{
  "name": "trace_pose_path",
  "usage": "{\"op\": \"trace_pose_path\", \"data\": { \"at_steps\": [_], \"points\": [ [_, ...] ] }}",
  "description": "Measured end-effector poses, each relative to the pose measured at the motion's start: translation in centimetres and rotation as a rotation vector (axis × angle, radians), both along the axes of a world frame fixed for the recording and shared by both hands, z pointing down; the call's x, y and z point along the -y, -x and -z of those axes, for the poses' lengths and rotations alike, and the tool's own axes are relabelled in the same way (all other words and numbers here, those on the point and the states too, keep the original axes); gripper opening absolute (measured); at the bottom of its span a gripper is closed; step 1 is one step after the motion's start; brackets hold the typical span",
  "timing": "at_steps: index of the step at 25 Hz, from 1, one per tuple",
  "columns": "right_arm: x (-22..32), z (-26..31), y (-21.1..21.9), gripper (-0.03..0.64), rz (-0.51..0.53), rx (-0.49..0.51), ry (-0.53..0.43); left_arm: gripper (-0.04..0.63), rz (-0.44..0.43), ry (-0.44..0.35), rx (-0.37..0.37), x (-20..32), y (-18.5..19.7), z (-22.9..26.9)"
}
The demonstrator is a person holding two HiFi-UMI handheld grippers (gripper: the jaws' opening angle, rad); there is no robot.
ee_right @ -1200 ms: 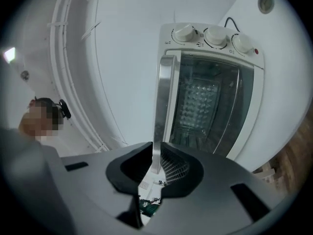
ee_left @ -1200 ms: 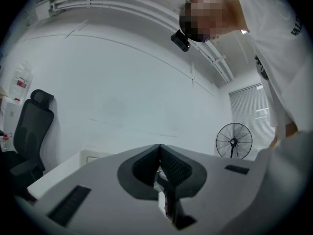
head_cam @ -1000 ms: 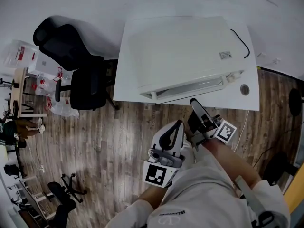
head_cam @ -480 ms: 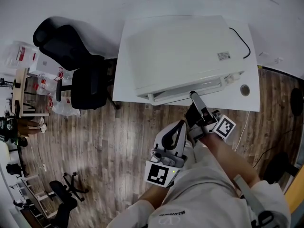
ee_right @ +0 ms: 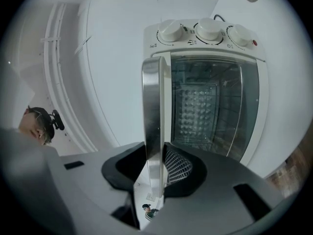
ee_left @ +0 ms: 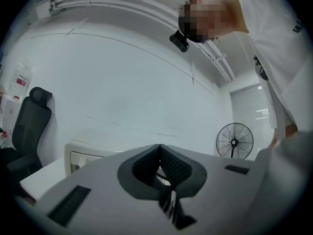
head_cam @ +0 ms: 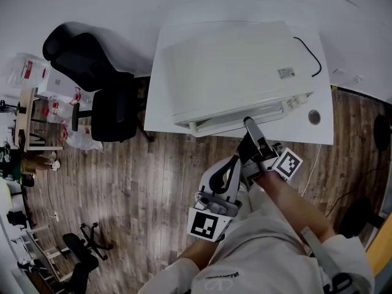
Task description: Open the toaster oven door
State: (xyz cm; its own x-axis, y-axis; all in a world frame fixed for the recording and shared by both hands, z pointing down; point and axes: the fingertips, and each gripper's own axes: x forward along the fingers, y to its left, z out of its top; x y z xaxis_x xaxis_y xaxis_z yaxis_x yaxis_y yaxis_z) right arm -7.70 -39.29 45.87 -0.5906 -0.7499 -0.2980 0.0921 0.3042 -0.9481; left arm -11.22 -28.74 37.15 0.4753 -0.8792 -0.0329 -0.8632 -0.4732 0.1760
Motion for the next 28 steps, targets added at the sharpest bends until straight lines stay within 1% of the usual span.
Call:
{"op": "trace_pose_path", "data": {
  "at_steps": [6,13,23,28],
  "points": [
    [-1.5,-0.3,-0.3,0.118,0.016,-0.025,0.0,0.008,-0.002,-0.001,0.001,-0.5,-0.2,-0.1],
    [-5.0,-1.8,-0.9,0.115,0.057,-0.074,0.01,0.008,-0.018,0.002,-0.005,-1.1,-1.2,-0.2],
    [-8.2,-4.0,-1.8,0.115,0.081,-0.104,0.072,0.008,-0.039,0.023,0.0,-2.1,-2.6,-1.2],
    [-10.2,-5.9,-2.4,0.115,0.1,-0.126,0.131,0.008,-0.041,0.05,0.012,-2.8,-2.7,-2.4]
  ]
}}
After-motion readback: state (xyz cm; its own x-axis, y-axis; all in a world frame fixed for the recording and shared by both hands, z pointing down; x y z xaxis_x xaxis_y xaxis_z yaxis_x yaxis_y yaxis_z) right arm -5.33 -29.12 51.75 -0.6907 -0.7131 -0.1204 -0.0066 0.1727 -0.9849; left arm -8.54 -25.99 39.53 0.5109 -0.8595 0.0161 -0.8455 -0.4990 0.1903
